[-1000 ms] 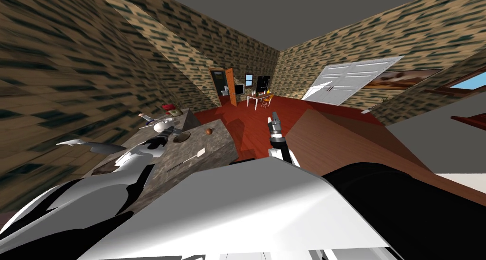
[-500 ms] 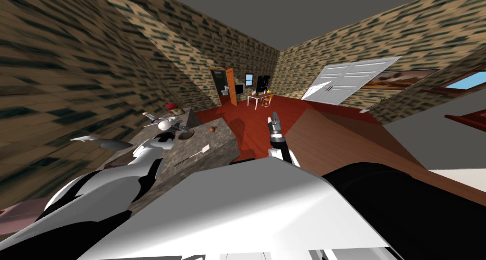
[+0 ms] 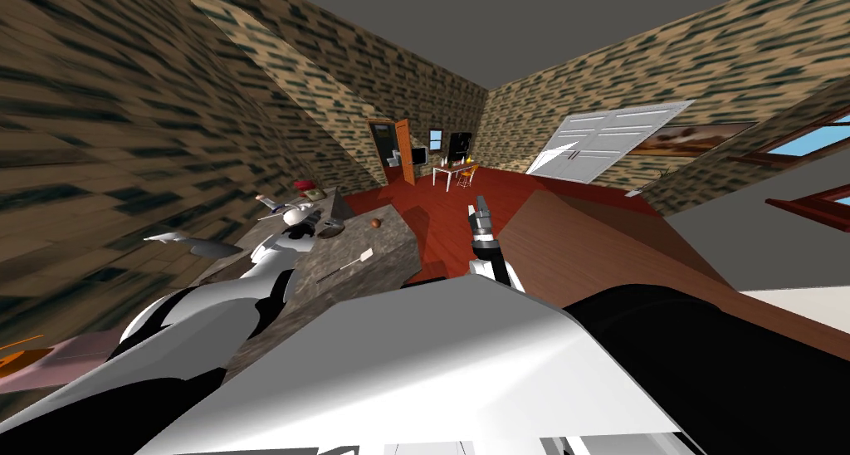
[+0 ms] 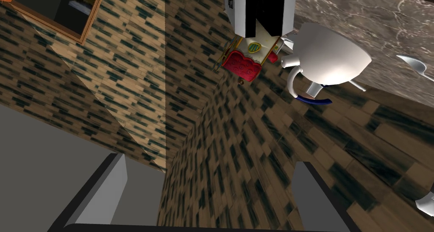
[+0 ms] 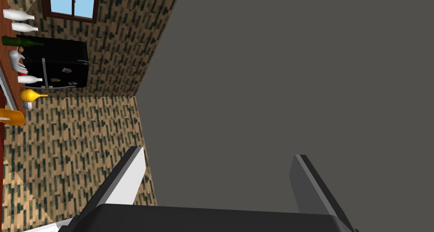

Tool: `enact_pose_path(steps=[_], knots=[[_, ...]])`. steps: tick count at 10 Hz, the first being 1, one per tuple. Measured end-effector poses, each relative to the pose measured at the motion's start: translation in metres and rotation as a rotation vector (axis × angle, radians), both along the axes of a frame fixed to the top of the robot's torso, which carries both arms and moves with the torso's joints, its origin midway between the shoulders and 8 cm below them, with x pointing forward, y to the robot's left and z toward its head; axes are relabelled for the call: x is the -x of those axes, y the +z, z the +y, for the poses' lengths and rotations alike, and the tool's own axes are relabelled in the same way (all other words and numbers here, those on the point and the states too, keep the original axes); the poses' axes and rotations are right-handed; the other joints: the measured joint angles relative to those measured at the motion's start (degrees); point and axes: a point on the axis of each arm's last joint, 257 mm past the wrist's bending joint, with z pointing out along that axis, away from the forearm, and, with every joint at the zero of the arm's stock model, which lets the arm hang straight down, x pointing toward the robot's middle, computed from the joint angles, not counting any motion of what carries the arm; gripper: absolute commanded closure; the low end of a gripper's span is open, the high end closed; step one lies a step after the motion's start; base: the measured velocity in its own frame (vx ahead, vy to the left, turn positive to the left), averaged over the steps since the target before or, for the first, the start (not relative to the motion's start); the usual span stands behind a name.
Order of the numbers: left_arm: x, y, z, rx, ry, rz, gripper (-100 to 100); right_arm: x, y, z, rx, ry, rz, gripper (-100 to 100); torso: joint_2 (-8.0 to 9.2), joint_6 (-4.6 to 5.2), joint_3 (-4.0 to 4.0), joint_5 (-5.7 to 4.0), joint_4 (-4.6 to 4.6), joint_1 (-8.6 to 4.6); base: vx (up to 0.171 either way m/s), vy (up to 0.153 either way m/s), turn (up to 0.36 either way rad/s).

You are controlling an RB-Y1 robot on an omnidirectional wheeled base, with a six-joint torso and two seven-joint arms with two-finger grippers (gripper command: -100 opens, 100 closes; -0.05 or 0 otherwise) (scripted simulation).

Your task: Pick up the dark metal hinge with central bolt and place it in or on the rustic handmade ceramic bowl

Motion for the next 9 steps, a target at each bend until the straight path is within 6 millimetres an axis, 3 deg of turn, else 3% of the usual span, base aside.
enact_pose_path(steps=[1, 7, 8, 9], knots=[[-0.01, 0.006, -0.013, -0.001, -0.009, -0.008, -100, 0.0, 0.0, 0.0, 0.0, 0.0, 0.0, 0, 0.01, 0.02, 0.0, -0.01, 0.01, 0.0, -0.055, 0.059, -0.013], [-0.045, 0.024, -0.052, 0.008, -0.006, 0.01, -100, 0.0, 0.0, 0.0, 0.0, 0.0, 0.0, 0, 0.03, 0.02, 0.02, -0.02, 0.01, -0.02, -0.064, 0.061, -0.007], [-0.045, 0.024, -0.053, 0.006, -0.005, 0.013, 0, 0.0, 0.0, 0.0, 0.0, 0.0, 0.0, 0, -0.06, -0.01, -0.03, -0.02, -0.01, -0.1, -0.006, 0.005, 0.002], [-0.045, 0.024, -0.052, 0.006, -0.005, 0.013, 0, 0.0, 0.0, 0.0, 0.0, 0.0, 0.0, 0, -0.15, 0.0, -0.08, -0.05, -0.03, -0.19, 0.0, 0.0, 0.0]])
